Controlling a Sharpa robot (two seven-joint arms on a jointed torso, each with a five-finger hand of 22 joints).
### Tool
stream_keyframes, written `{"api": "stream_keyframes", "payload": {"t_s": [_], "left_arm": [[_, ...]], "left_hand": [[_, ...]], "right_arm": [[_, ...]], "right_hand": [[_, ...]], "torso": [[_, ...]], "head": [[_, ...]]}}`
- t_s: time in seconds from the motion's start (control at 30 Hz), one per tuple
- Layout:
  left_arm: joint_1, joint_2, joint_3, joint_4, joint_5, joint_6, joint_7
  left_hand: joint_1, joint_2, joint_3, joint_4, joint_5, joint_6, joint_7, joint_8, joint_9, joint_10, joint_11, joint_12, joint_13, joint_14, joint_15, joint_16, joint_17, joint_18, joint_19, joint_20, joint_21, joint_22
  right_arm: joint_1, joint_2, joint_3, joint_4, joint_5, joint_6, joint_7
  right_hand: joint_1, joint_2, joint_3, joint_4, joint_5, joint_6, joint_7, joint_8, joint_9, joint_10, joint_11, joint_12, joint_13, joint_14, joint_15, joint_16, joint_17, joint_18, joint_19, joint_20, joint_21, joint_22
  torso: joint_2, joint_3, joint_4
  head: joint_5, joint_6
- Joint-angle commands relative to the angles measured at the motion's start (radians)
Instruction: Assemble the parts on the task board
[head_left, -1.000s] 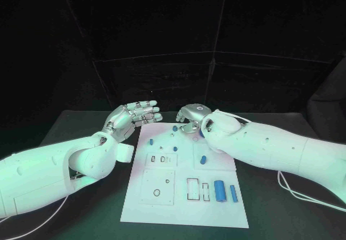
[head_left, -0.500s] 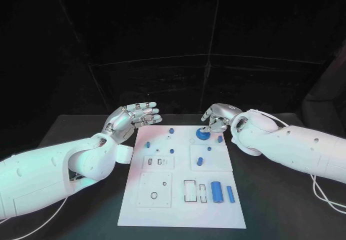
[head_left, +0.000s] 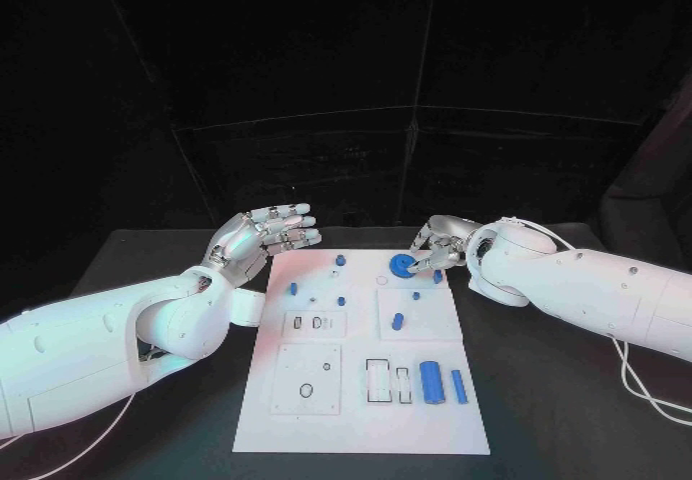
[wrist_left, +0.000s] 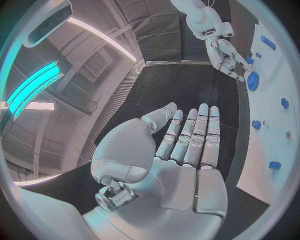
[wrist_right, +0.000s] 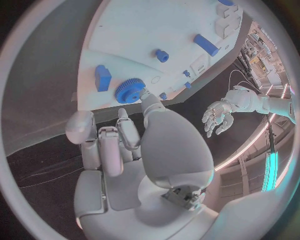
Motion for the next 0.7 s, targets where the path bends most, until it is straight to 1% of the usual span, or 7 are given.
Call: {"api": "stream_keyframes", "payload": {"t_s": [0.03,0.1,0.23,0.43,0.47,0.6,0.7], "left_arm": [[0.000,0.002,0.001,-0.002,-0.003,0.016,0.007],[0.000,0.003,0.001,-0.003,-0.003,0.016,0.007],[-0.001,0.004,0.001,-0.005,-0.003,0.017,0.006],[-0.001,0.006,0.001,-0.006,-0.003,0.019,0.006],[-0.001,0.006,0.001,-0.006,-0.003,0.019,0.006],[-0.001,0.006,0.001,-0.007,-0.003,0.020,0.005],[-0.001,0.007,0.001,-0.007,-0.003,0.020,0.006]], "left_hand": [[-0.009,0.000,0.006,-0.002,0.003,-0.007,0.089,0.003,0.000,0.005,0.000,0.006,-0.001,0.007,-0.002,0.006,-0.001,0.018,0.010,0.000,-0.005,-0.002],[-0.009,0.000,0.006,-0.002,0.003,-0.007,0.089,0.003,0.000,0.005,0.000,0.006,-0.001,0.007,-0.002,0.006,-0.001,0.018,0.010,0.000,-0.005,-0.002],[-0.009,0.000,0.006,-0.002,0.003,-0.007,0.089,0.003,0.000,0.005,0.000,0.006,-0.001,0.007,-0.002,0.006,-0.001,0.018,0.010,0.000,-0.005,-0.002],[-0.009,0.000,0.006,-0.002,0.003,-0.007,0.089,0.003,0.000,0.005,0.000,0.006,-0.001,0.007,-0.002,0.006,-0.001,0.018,0.010,0.000,-0.005,-0.002],[-0.009,0.000,0.006,-0.002,0.003,-0.007,0.089,0.003,0.000,0.005,0.000,0.006,-0.001,0.007,-0.002,0.006,-0.001,0.018,0.010,0.000,-0.005,-0.002],[-0.009,0.000,0.006,-0.002,0.003,-0.007,0.089,0.003,0.000,0.005,0.000,0.006,-0.001,0.007,-0.002,0.006,-0.001,0.018,0.010,0.000,-0.005,-0.002],[-0.009,0.000,0.006,-0.002,0.003,-0.007,0.089,0.004,0.000,0.005,0.000,0.006,-0.001,0.007,-0.002,0.006,-0.001,0.018,0.010,0.000,-0.005,-0.002]], "right_arm": [[0.002,0.010,0.001,-0.009,0.003,0.038,-0.003],[0.002,0.015,0.001,-0.013,0.000,0.032,0.000],[0.002,0.025,0.001,-0.017,-0.007,0.021,0.004],[0.001,0.038,0.001,-0.024,-0.023,0.022,0.003],[0.001,0.041,0.001,-0.027,-0.026,0.022,0.002],[0.001,0.054,0.001,-0.044,-0.036,0.021,-0.003],[0.001,0.061,0.001,-0.055,-0.039,0.023,-0.007]], "right_hand": [[0.018,0.002,-0.003,-0.003,-0.005,-0.009,0.002,0.005,0.000,0.012,0.002,0.012,0.016,0.076,0.006,0.009,0.118,-0.013,0.012,0.002,0.008,0.009],[0.025,0.008,-0.003,-0.005,-0.002,-0.010,0.002,0.008,0.000,0.025,0.002,0.033,0.044,0.078,0.006,0.012,0.126,-0.016,0.019,0.003,0.016,0.024],[0.031,0.013,-0.006,-0.008,-0.002,-0.009,0.002,0.013,0.000,0.049,0.003,0.068,0.089,0.079,0.007,0.016,0.135,-0.019,0.028,0.003,0.026,0.043],[0.037,0.018,-0.008,-0.012,-0.005,-0.006,0.002,0.019,0.001,0.069,0.003,0.095,0.126,0.082,0.007,0.021,0.148,-0.022,0.036,0.004,0.037,0.062],[0.038,0.019,-0.008,-0.013,-0.005,-0.006,0.002,0.020,0.001,0.070,0.003,0.097,0.128,0.082,0.007,0.021,0.149,-0.022,0.037,0.004,0.037,0.063],[0.042,0.022,-0.007,-0.016,-0.006,-0.004,0.002,0.022,0.001,0.071,0.003,0.099,0.131,0.082,0.008,0.023,0.152,-0.023,0.039,0.004,0.040,0.067],[0.043,0.024,-0.007,-0.017,-0.007,-0.003,0.003,0.023,0.001,0.071,0.003,0.099,0.131,0.083,0.008,0.024,0.157,-0.023,0.041,0.004,0.042,0.072]], "torso": [[0.001,0.0001,0.0020],[0.000,-0.0011,0.0023],[0.000,-0.0027,0.0022],[-0.001,-0.0026,0.0019],[0.000,-0.0029,0.0015],[0.000,-0.0023,0.0016],[0.000,-0.0028,0.0032]], "head": [[0.002,0.000],[0.002,-0.001],[0.002,-0.002],[0.003,-0.003],[0.003,-0.002],[0.002,-0.005],[0.000,-0.008]]}}
